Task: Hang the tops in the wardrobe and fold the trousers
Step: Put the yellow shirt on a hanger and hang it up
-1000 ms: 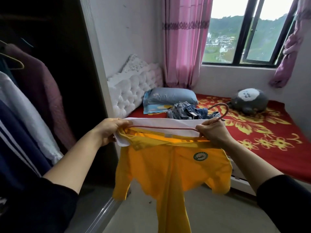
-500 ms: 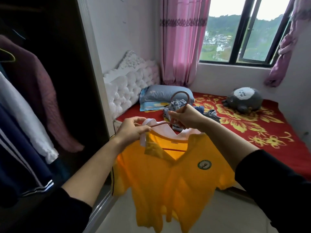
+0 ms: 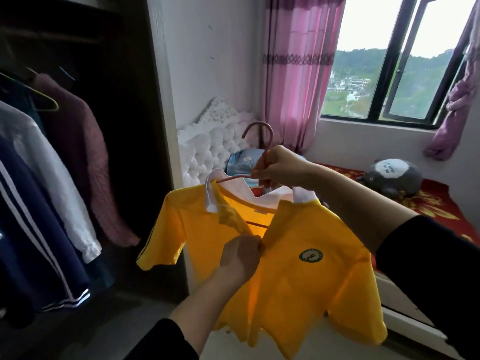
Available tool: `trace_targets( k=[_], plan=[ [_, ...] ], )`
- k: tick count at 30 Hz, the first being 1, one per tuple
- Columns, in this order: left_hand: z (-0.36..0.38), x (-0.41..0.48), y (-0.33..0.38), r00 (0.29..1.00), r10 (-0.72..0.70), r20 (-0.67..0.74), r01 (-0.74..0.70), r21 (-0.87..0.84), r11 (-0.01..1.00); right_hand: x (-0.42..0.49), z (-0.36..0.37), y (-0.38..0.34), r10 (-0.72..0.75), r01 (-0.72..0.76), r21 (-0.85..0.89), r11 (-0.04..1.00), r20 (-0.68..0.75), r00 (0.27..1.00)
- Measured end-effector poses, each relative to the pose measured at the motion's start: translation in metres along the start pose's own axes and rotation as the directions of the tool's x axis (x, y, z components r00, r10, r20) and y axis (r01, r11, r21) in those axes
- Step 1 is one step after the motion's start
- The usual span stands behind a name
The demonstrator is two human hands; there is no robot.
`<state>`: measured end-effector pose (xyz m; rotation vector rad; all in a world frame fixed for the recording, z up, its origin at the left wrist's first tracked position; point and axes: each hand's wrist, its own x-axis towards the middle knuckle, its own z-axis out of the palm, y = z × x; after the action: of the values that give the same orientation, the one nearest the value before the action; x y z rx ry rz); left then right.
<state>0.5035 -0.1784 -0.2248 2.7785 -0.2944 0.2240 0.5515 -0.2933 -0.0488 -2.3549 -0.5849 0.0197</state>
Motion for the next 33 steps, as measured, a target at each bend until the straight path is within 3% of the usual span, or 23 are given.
trace_targets(
  k=[7,10,13,16,20,25,33],
  plan=[
    [-0.015,0.018,-0.025,0.982,0.048,0.181,-0.036,-0.071,0.997,0.023,-0.016,-0.013,-0.071,0.069,-0.145,0.987,-0.007,0.997],
    [-0.029,0.026,-0.040,0.981,0.072,0.182,-0.038,-0.188,0.981,0.034,-0.008,-0.013,-0.086,0.088,-0.158,0.984,0.019,0.996],
    [-0.052,0.036,-0.058,0.990,0.022,0.143,0.015,-0.252,0.968,0.048,-0.004,-0.015,-0.093,0.095,-0.137,0.986,0.021,0.995],
    [-0.078,0.047,-0.076,0.986,-0.100,0.132,0.126,-0.203,0.971,0.064,-0.001,-0.019,-0.124,0.128,-0.111,0.986,0.036,0.992],
    [-0.118,0.059,-0.103,0.963,-0.270,0.004,0.269,-0.079,0.960,0.092,0.009,-0.032,-0.187,0.187,-0.077,0.979,0.009,0.982],
    [-0.167,0.074,-0.147,0.884,-0.423,-0.200,0.419,-0.067,0.906,0.140,0.029,-0.059,-0.227,0.221,-0.091,0.971,-0.065,0.972],
    [-0.235,0.128,-0.245,0.852,-0.376,-0.365,0.447,0.133,0.885,0.244,0.061,-0.115,-0.263,0.248,-0.120,0.961,-0.137,0.955]
  ],
)
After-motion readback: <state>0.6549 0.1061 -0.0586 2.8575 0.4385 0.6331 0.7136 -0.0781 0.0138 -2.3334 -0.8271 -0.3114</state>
